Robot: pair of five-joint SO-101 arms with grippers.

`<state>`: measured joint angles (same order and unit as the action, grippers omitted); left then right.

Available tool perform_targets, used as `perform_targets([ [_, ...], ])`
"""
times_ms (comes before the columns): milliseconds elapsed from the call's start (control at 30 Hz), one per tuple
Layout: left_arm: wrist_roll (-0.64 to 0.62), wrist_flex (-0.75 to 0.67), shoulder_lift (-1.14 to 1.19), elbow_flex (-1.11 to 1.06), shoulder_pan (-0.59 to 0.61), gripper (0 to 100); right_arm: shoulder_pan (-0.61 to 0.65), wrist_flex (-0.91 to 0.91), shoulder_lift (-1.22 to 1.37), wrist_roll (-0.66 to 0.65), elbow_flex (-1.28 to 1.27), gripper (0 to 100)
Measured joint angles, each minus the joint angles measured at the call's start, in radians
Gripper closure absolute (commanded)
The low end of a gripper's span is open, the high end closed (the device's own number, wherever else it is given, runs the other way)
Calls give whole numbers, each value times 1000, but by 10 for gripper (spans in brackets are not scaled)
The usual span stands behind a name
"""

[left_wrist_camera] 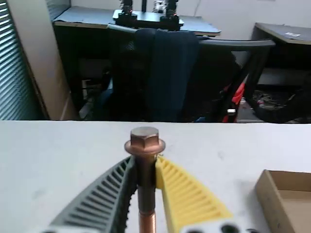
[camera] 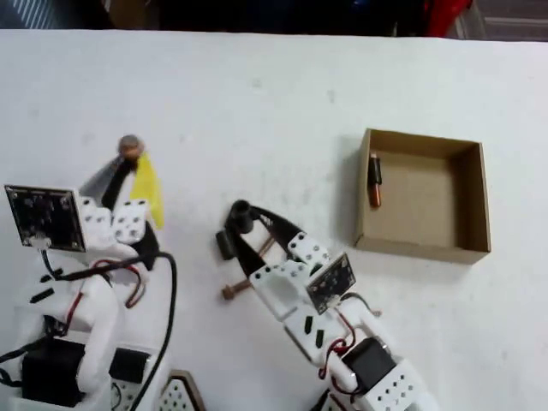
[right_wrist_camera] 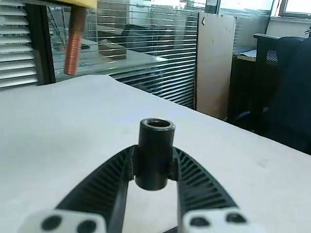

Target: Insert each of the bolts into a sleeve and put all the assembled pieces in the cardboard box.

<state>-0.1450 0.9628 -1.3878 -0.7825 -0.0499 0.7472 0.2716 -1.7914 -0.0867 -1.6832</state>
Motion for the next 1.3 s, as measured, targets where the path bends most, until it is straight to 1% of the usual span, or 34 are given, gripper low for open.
perform_targets([
  [133,-29,-57,0,0,-97,976,-2,0,0,0,0,981],
  [367,-35,-117,-2,-20,-210,976,-2,0,0,0,0,981],
  [567,-35,-278,0,-149,-265,976,-2,0,0,0,0,981],
  [667,-37,-339,2,-173,-290,976,-2,0,0,0,0,981],
  [733,-54,-353,0,-175,-310,976,-2,0,0,0,0,981],
  [800,-103,-361,0,-175,-324,976,-2,0,0,0,0,981],
  [933,-158,-364,0,-175,-328,976,-2,0,0,0,0,981],
  [1300,-175,-364,2,-249,-328,976,-2,0,0,0,0,981],
])
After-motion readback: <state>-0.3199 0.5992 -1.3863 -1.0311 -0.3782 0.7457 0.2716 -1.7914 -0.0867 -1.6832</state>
